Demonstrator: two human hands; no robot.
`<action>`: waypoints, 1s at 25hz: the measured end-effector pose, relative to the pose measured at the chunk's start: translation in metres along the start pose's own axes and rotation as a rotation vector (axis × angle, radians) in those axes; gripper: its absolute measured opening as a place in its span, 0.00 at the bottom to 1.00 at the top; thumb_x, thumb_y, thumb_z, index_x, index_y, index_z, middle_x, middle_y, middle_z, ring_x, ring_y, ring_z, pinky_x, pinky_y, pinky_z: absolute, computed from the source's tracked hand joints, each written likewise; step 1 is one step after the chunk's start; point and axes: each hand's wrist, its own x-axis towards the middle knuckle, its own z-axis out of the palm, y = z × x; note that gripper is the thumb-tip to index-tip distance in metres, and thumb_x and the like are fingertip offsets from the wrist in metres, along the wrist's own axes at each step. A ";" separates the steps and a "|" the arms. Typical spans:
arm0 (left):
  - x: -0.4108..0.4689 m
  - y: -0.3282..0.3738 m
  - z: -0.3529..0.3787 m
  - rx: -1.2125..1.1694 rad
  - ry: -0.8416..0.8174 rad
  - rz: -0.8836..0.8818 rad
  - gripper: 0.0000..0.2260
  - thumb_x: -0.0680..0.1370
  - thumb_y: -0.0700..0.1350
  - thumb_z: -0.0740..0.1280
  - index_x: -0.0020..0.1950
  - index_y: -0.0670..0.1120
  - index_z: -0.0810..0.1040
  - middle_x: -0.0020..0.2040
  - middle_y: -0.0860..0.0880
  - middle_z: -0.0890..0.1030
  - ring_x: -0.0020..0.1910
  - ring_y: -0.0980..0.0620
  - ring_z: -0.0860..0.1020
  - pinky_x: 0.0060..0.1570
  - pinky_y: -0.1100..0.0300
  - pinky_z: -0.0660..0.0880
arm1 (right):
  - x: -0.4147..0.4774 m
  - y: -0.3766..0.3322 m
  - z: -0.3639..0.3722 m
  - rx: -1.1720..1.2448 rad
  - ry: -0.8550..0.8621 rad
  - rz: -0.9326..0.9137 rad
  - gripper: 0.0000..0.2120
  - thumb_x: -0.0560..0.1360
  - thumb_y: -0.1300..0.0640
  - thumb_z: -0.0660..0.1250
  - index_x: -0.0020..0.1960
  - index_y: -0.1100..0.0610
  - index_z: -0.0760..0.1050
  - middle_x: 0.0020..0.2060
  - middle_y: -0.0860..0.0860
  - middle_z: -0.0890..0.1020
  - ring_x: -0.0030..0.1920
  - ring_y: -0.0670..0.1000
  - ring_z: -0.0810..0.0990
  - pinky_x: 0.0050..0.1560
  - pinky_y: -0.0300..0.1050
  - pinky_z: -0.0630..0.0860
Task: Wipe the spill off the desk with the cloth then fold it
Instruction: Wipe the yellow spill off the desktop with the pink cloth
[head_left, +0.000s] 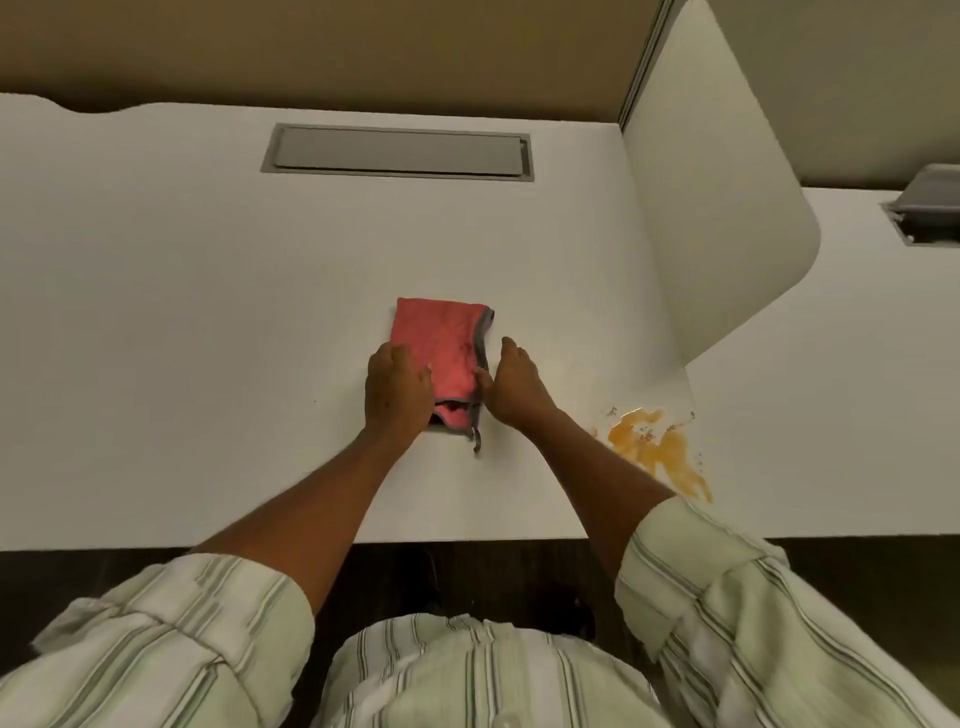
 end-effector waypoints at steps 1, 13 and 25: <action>0.005 -0.002 -0.003 -0.012 -0.007 -0.053 0.14 0.79 0.43 0.65 0.60 0.36 0.72 0.57 0.37 0.75 0.55 0.39 0.74 0.54 0.49 0.73 | 0.004 -0.006 0.004 -0.011 0.032 0.041 0.27 0.80 0.50 0.61 0.72 0.64 0.59 0.67 0.61 0.68 0.68 0.61 0.67 0.65 0.55 0.67; 0.042 -0.021 -0.012 -0.411 -0.216 -0.388 0.12 0.78 0.47 0.65 0.40 0.40 0.75 0.38 0.46 0.76 0.50 0.39 0.78 0.40 0.59 0.67 | 0.007 -0.048 0.026 0.739 0.038 0.360 0.07 0.72 0.64 0.64 0.50 0.59 0.73 0.39 0.50 0.76 0.39 0.49 0.76 0.36 0.38 0.75; -0.006 0.025 0.008 -0.609 -0.315 -0.345 0.22 0.80 0.53 0.62 0.30 0.44 0.63 0.30 0.48 0.67 0.29 0.52 0.65 0.29 0.58 0.61 | -0.090 -0.006 0.001 1.326 0.234 0.488 0.11 0.75 0.60 0.69 0.56 0.60 0.76 0.49 0.56 0.83 0.50 0.57 0.82 0.52 0.51 0.81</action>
